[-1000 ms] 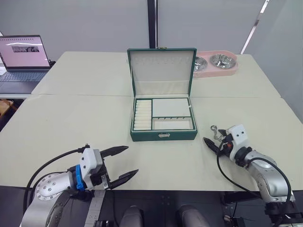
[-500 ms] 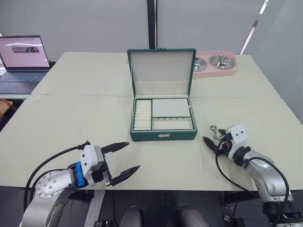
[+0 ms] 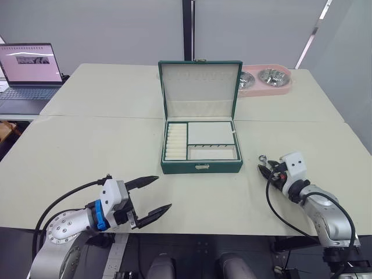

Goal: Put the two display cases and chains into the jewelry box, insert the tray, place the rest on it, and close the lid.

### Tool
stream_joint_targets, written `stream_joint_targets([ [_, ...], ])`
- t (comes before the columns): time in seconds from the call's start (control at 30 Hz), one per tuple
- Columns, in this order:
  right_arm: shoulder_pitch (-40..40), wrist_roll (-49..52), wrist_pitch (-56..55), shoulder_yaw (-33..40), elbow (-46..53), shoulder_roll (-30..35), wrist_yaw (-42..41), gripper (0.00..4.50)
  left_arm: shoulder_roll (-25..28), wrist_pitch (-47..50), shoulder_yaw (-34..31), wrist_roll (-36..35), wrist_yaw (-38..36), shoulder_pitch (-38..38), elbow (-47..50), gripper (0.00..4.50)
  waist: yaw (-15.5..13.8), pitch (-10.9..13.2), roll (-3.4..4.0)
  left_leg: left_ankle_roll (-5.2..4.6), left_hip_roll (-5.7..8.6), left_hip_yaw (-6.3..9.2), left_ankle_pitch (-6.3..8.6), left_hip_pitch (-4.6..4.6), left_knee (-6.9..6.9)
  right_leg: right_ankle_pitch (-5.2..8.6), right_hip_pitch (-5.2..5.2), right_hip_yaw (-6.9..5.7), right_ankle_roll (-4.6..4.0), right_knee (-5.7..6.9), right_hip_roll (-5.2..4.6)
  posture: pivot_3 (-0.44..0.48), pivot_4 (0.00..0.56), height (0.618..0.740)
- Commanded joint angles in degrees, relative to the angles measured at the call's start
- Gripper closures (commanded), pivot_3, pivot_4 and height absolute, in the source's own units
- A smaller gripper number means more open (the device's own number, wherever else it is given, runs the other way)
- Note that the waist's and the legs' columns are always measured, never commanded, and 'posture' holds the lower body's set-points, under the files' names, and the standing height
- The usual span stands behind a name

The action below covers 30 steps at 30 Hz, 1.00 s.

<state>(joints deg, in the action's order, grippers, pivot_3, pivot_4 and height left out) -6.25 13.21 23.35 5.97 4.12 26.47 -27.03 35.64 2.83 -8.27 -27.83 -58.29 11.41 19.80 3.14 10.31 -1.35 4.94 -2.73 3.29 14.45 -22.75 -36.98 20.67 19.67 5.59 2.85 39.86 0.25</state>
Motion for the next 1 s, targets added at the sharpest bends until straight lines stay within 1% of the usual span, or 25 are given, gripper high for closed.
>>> stream_joint_targets([
  [0.03,2.0,-0.4,1.9,-0.5,-2.0,-0.1,-0.2,3.46,-0.5,-1.5,-0.7,-1.0,-0.5,0.2,0.2,0.00,0.0,0.0,-0.01,0.00,0.00,0.00,0.00,0.00,0.00,0.00,0.00,0.00,0.00,0.00,0.00,0.000,0.150,0.740],
  [0.2,2.2,-0.7,1.1,-0.3,-2.2,-0.3,-0.5,4.43,-0.8,-1.8,-0.9,-1.5,-0.8,0.2,-0.1,0.00,0.0,0.0,-0.03,0.00,0.00,0.01,0.00,0.00,0.00,0.00,0.00,-0.01,0.00,-0.01,0.00,0.000,0.150,0.740],
  [0.23,2.1,-0.7,0.6,-0.3,-2.2,-0.2,-0.7,4.48,-0.9,-1.8,-0.9,-1.8,-1.0,0.1,-0.2,0.00,0.0,0.0,-0.03,0.00,0.00,0.01,0.00,0.00,0.00,0.00,0.00,-0.01,0.00,-0.01,0.00,0.000,0.150,0.740],
  [0.5,2.4,2.6,-1.4,2.1,2.1,1.0,-4.6,4.48,-1.1,-1.1,-1.1,-3.1,-1.2,-0.4,-0.3,0.00,-0.1,0.0,-0.01,0.00,0.00,0.02,0.00,-0.01,0.01,0.00,0.00,-0.02,0.00,-0.01,0.00,0.000,0.150,0.740],
  [0.73,0.3,10.3,1.0,5.0,9.2,4.5,-11.1,4.48,-0.7,0.8,-2.2,-4.9,-0.4,-1.1,0.4,0.00,0.0,0.1,0.17,0.00,0.00,-0.02,0.00,-0.03,0.00,0.00,0.04,0.03,0.00,0.01,0.00,0.000,0.150,0.740],
  [0.87,-4.3,14.6,4.8,4.7,11.6,7.7,-14.9,4.48,-0.7,1.5,-3.3,-5.3,0.3,-1.3,0.1,0.00,0.0,0.1,0.18,0.00,0.00,-0.01,0.00,-0.03,-0.01,0.00,0.04,0.02,0.00,0.01,0.01,0.000,0.150,0.740],
  [1.0,-12.7,17.9,9.9,1.8,10.1,11.3,-20.4,4.48,-1.2,1.6,-4.6,-5.1,1.8,-0.6,0.2,0.00,0.1,0.2,0.24,0.00,0.00,-0.04,0.00,-0.04,-0.01,0.00,0.08,0.05,0.00,0.01,0.01,0.000,0.150,0.740],
])
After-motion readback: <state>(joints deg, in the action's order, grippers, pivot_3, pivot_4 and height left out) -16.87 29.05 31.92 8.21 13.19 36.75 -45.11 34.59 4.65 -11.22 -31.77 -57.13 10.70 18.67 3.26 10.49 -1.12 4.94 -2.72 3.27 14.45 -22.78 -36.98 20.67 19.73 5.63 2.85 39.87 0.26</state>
